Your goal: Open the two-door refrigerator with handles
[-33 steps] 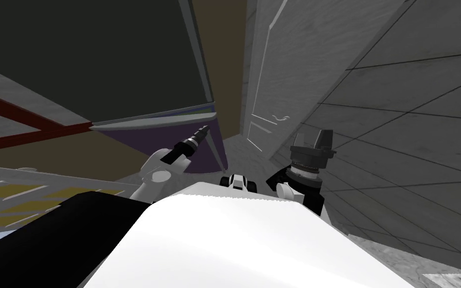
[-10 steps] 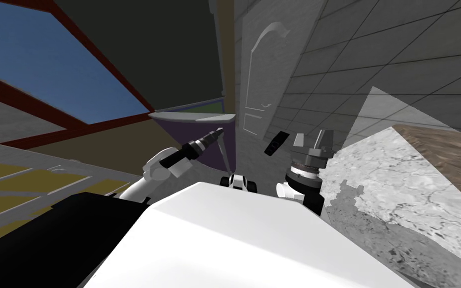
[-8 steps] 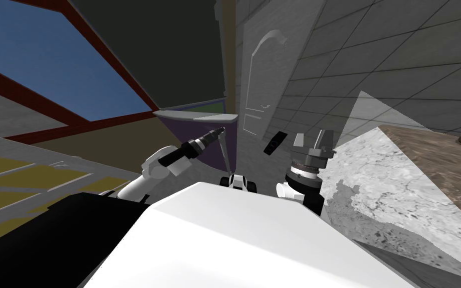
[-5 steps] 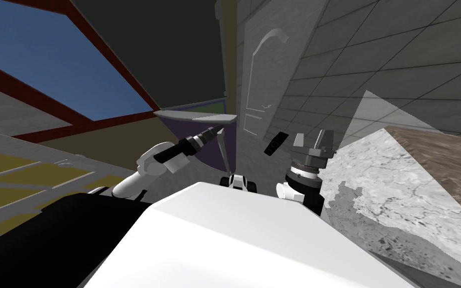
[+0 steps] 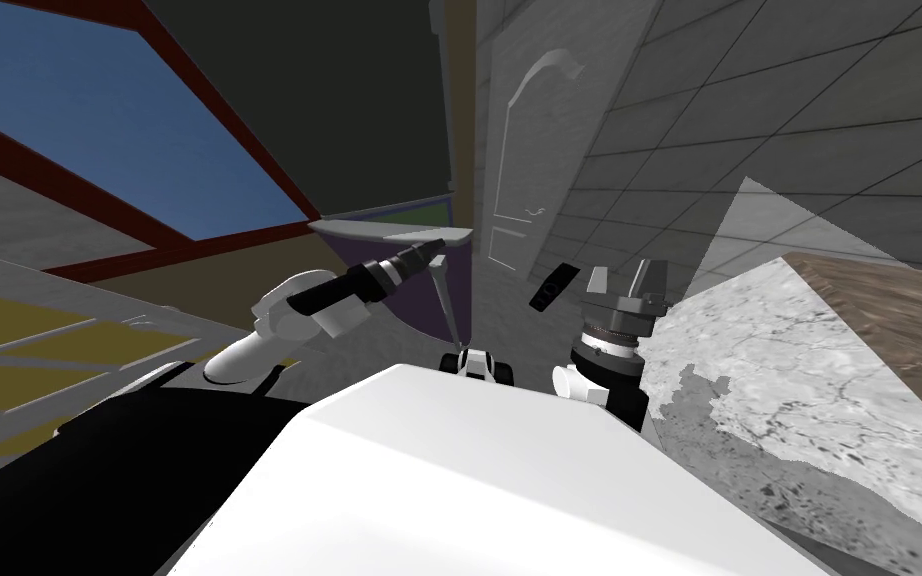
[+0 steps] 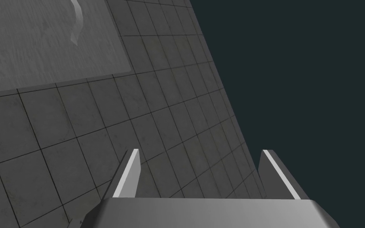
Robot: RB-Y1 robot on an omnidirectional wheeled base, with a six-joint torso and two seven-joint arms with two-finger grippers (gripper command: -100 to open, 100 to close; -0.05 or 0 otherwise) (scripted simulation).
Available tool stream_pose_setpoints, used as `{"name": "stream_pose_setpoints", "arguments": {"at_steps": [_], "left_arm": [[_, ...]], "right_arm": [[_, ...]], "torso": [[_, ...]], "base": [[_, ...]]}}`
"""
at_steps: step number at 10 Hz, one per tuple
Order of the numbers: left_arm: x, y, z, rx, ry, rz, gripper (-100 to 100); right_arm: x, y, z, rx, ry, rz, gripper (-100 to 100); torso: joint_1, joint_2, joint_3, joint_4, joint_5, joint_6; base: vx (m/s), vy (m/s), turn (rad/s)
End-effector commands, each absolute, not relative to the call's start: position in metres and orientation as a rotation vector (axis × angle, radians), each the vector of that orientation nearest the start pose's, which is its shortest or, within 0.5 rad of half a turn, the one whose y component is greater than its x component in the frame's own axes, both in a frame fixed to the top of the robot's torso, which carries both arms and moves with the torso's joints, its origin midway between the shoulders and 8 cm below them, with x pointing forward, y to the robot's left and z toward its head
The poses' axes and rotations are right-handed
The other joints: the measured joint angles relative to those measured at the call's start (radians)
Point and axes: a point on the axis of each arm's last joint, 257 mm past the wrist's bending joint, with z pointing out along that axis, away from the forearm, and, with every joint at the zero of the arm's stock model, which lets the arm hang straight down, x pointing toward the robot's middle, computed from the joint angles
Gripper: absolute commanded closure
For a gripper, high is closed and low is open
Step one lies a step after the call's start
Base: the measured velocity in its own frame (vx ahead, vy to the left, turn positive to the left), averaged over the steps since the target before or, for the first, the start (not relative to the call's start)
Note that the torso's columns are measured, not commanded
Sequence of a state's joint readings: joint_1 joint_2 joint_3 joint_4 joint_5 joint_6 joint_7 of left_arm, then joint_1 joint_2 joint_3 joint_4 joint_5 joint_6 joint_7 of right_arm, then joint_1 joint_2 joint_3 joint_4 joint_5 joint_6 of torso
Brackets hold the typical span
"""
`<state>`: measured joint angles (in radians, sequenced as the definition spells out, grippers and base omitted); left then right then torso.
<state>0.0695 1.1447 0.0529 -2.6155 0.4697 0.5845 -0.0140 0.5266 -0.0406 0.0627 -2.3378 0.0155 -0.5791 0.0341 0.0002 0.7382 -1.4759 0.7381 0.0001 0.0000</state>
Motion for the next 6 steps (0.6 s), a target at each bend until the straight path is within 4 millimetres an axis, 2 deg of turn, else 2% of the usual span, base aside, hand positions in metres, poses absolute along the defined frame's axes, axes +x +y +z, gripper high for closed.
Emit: {"name": "stream_pose_setpoints", "arguments": {"at_steps": [1,6], "left_arm": [[0.4057,0.1649,0.0366,-0.209,1.698,-0.977,0],[0.4057,0.1649,0.0365,-0.209,1.698,-0.977,0]], "right_arm": [[0.3191,-0.2506,0.0541,0.526,0.583,1.343,0],[0.3191,-0.2506,0.0541,0.526,0.583,1.343,0]], "torso": [[0.000,-0.001,0.000,0.000,0.000,0.000],[0.000,0.000,0.000,0.000,0.000,0.000]], "base": [[0.000,0.000,0.000],[0.000,0.000,0.000]]}}
